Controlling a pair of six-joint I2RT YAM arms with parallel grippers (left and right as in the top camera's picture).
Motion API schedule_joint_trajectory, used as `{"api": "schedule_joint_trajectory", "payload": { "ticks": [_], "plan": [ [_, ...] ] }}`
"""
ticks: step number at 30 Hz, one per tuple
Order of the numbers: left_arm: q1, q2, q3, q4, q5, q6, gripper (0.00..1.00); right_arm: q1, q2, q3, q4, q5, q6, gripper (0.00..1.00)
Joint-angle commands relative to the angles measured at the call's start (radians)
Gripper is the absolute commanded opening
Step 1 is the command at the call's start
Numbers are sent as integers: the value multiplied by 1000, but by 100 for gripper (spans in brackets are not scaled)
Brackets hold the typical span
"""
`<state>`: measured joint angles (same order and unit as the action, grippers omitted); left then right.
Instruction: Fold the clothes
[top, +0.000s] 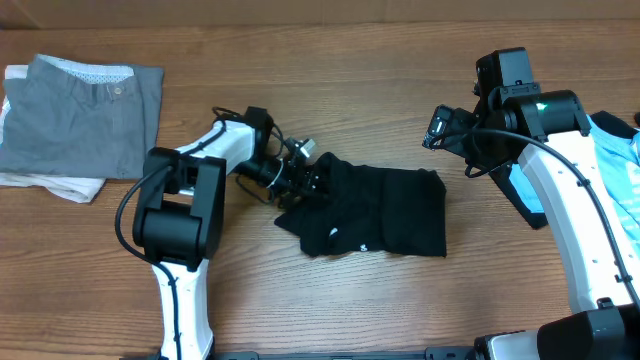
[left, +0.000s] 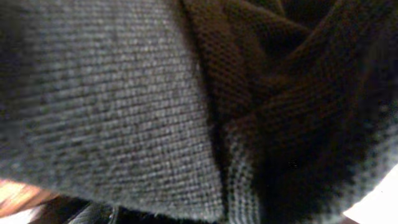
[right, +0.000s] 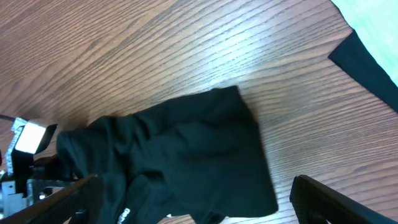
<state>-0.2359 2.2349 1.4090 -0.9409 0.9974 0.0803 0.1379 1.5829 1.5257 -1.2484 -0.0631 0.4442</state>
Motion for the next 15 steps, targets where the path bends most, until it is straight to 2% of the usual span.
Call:
{"api": "schedule_joint_trajectory", "payload": {
  "ticks": [1, 7, 9, 11, 13, 14, 15],
  "plan": [
    [-53, 97, -40, 45, -326, -40, 77, -4, -29, 27, 3, 1, -7, 100],
    [-61, 97, -40, 49, -351, -44, 58, -4, -29, 27, 5, 1, -7, 100],
    [-60, 97, -40, 54, -351, -44, 43, -4, -29, 27, 5, 2, -7, 100],
    [-60, 97, -40, 67, -351, -63, 34, -4, -29, 27, 5, 1, -7, 100],
    [-60, 97, -40, 82, -351, -83, 21, -4, -29, 27, 4, 1, -7, 100],
    [-59, 97, -40, 87, -351, -89, 10, -4, -29, 27, 3, 1, -7, 100],
    [-58, 97, -40, 89, -356, -90, 4, -4, -29, 27, 1, 1, -7, 100]
  ]
}}
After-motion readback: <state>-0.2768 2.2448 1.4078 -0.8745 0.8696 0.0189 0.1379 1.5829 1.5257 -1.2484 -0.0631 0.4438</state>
